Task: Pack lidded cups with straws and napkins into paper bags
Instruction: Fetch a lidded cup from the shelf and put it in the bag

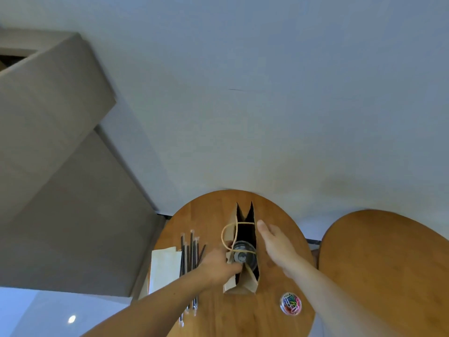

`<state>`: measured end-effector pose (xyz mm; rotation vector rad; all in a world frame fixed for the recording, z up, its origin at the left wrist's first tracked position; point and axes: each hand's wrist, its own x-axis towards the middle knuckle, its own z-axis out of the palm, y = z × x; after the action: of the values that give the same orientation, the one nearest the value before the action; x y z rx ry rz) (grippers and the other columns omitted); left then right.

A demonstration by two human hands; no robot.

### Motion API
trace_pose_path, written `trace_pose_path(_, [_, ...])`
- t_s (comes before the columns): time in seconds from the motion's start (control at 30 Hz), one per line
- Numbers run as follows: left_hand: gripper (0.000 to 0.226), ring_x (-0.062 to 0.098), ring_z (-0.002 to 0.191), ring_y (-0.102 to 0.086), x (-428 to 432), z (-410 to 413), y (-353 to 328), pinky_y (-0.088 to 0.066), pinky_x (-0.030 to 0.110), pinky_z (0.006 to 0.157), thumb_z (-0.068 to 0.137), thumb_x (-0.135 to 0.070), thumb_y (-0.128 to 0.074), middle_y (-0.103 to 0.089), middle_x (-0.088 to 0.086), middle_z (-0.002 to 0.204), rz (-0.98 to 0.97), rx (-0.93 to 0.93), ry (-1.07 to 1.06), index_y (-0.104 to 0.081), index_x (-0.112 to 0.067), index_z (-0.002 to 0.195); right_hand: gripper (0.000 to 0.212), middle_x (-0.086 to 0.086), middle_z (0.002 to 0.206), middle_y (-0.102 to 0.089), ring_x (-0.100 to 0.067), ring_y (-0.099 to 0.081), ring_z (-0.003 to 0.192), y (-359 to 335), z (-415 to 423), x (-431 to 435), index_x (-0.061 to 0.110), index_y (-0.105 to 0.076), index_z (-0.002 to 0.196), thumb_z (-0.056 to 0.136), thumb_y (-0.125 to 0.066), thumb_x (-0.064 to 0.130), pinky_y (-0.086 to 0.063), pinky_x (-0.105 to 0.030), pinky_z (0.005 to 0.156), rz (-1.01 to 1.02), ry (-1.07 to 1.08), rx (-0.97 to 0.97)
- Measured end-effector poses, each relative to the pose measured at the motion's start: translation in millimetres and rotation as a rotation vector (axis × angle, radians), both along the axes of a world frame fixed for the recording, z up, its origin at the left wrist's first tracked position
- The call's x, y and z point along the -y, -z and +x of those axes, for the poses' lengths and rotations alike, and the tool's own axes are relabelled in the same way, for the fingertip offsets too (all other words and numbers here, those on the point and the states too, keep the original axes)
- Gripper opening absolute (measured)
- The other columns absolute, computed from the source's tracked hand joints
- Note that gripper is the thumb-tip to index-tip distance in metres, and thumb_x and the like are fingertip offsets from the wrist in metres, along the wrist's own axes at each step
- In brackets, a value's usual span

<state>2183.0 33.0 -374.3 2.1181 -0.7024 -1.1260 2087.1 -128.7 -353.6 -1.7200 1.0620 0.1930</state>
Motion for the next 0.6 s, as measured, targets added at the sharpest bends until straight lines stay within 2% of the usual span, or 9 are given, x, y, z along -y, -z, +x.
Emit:
trace_pose_path(0.1, [0.020,0.013,0.091,-0.066,2,-2,3,-0.057,0.035,0.088,0.093,-0.030,-0.061,-0.069,-0.004,0.098,-0.020,0.043,-0.109,-0.062,-0.024,0.112,0.092,-0.001,0.156,-0.036,-0.023,-0.039,0.140,0,-1,-3,0.024,-0.030,0.152,0.080,-0.030,0.081,-0.038,-0.042,0.111,-0.118,-0.050,0.024])
trace_pose_path(0.17, [0.023,0.010,0.091,-0.066,-1,0,2,-0.058,0.031,0.083,0.092,-0.036,-0.061,-0.068,-0.007,0.099,-0.019,0.022,-0.141,-0.058,-0.028,0.113,0.081,0.000,0.155,-0.036,-0.020,-0.040,0.139,-8,1,-3,0.025,-0.032,0.151,0.086,-0.036,0.074,-0.040,-0.040,0.110,-0.277,-0.051,0.101])
trace_pose_path(0.3, [0.062,0.009,0.108,-0.060,-23,15,0,-0.052,0.028,0.091,0.076,-0.048,-0.065,-0.060,-0.009,0.122,0.024,-0.112,-0.111,-0.047,-0.028,0.133,0.053,0.005,0.140,-0.048,-0.011,-0.049,0.126,-39,25,-11,0.022,-0.046,0.141,0.096,-0.047,0.052,-0.046,-0.037,0.103,-0.412,-0.041,0.386])
trace_pose_path(0.37, [0.076,0.011,0.117,-0.055,-41,28,-4,-0.046,0.023,0.091,0.073,-0.050,-0.061,-0.053,-0.011,0.135,0.059,-0.086,-0.040,-0.040,-0.029,0.143,0.043,0.008,0.130,-0.053,-0.008,-0.052,0.120,-54,46,-22,0.021,-0.053,0.134,0.098,-0.050,0.044,-0.046,-0.032,0.100,-0.413,-0.120,0.465])
trace_pose_path(0.4, [0.071,0.012,0.118,-0.054,-50,35,-6,-0.045,0.020,0.088,0.078,-0.047,-0.061,-0.052,-0.011,0.134,0.080,-0.059,-0.021,-0.040,-0.030,0.143,0.039,0.010,0.126,-0.054,-0.006,-0.053,0.115,-60,58,-29,0.021,-0.055,0.131,0.098,-0.052,0.041,-0.046,-0.029,0.097,-0.393,-0.174,0.476])
trace_pose_path(0.5, [0.046,0.011,0.100,-0.055,-82,60,-5,-0.045,0.021,0.077,0.090,-0.032,-0.061,-0.058,-0.008,0.119,0.159,0.058,-0.104,-0.049,-0.029,0.134,0.028,0.014,0.111,-0.060,-0.002,-0.056,0.099,-64,98,-61,0.024,-0.061,0.122,0.098,-0.054,0.037,-0.044,-0.020,0.084,-0.303,-0.354,0.424])
trace_pose_path(0.57, [0.052,0.015,0.107,-0.054,-103,78,1,-0.040,0.023,0.084,0.092,-0.030,-0.060,-0.055,-0.001,0.133,0.247,0.131,-0.208,-0.044,-0.022,0.141,0.020,0.011,0.096,-0.066,-0.006,-0.061,0.085,-56,124,-85,0.021,-0.065,0.107,0.098,-0.052,0.032,-0.049,-0.023,0.072,-0.296,-0.471,0.317])
trace_pose_path(0.6, [0.056,0.019,0.116,-0.053,-113,86,5,-0.039,0.023,0.088,0.093,-0.031,-0.059,-0.051,0.001,0.139,0.281,0.144,-0.242,-0.041,-0.020,0.145,0.022,0.005,0.088,-0.069,-0.012,-0.064,0.078,-47,136,-97,0.016,-0.068,0.098,0.096,-0.050,0.027,-0.054,-0.030,0.068,-0.299,-0.519,0.246])
